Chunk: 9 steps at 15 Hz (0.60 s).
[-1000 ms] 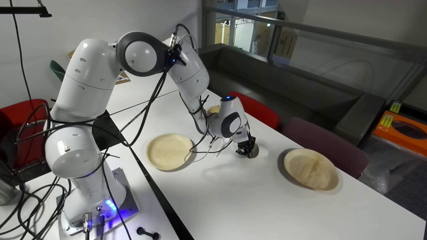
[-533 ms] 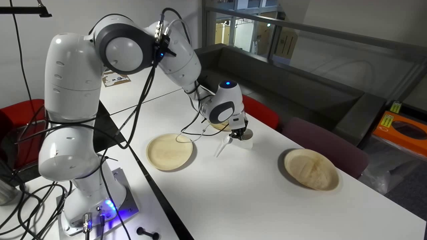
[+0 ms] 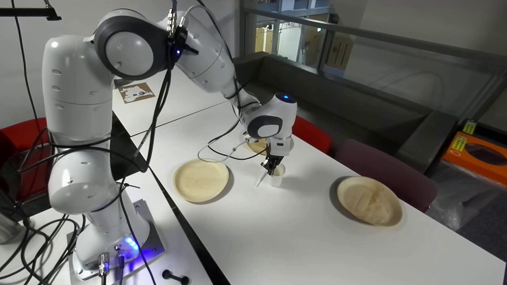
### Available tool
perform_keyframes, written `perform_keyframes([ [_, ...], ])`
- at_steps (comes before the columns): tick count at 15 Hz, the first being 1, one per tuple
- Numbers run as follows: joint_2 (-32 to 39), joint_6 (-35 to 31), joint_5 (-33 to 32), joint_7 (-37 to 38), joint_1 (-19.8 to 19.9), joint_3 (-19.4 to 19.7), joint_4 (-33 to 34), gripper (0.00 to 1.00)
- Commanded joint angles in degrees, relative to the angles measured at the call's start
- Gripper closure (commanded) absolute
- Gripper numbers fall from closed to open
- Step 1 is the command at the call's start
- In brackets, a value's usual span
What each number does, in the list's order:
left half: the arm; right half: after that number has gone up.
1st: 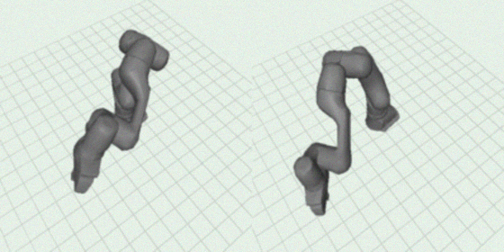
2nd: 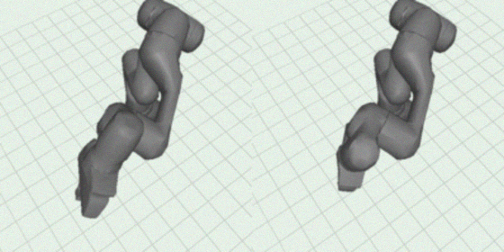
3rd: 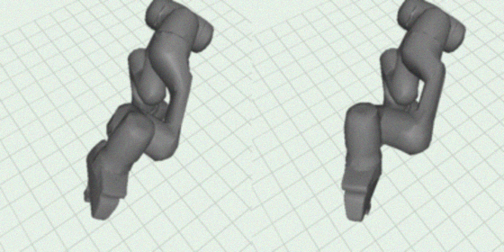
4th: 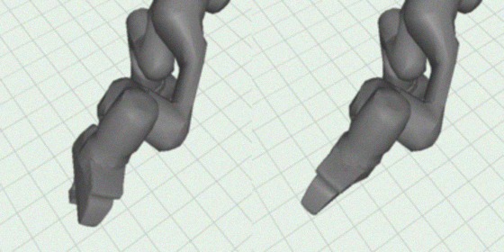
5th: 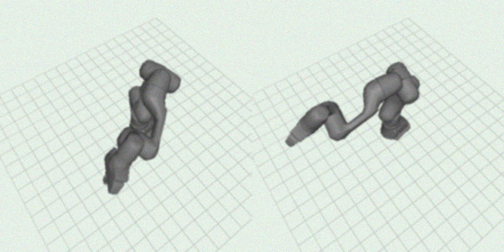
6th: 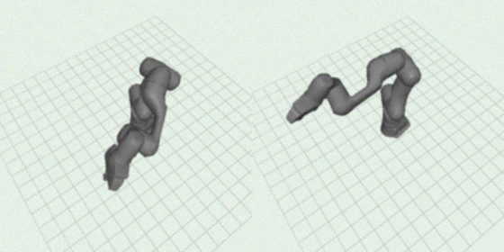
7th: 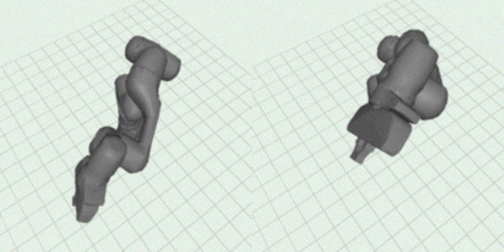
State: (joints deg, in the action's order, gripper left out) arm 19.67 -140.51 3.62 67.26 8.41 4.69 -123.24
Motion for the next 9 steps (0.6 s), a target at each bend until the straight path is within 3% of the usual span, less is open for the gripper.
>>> perform_keyframes([
  [1, 0.3, 15.0, 0.4, -2.7, -1.5, 2.4, 3.2, 0.99],
  [3, 0.7, 22.6, -2.4, 1.7, -2.8, 4.3, 5.5, 0.99],
  [4, 0.2, 23.2, -3.0, 2.7, -3.2, 4.9, 5.6, 0.99],
  [9, -2.1, 17.3, -6.9, 8.1, -5.0, 6.8, 4.6, 0.99],
])
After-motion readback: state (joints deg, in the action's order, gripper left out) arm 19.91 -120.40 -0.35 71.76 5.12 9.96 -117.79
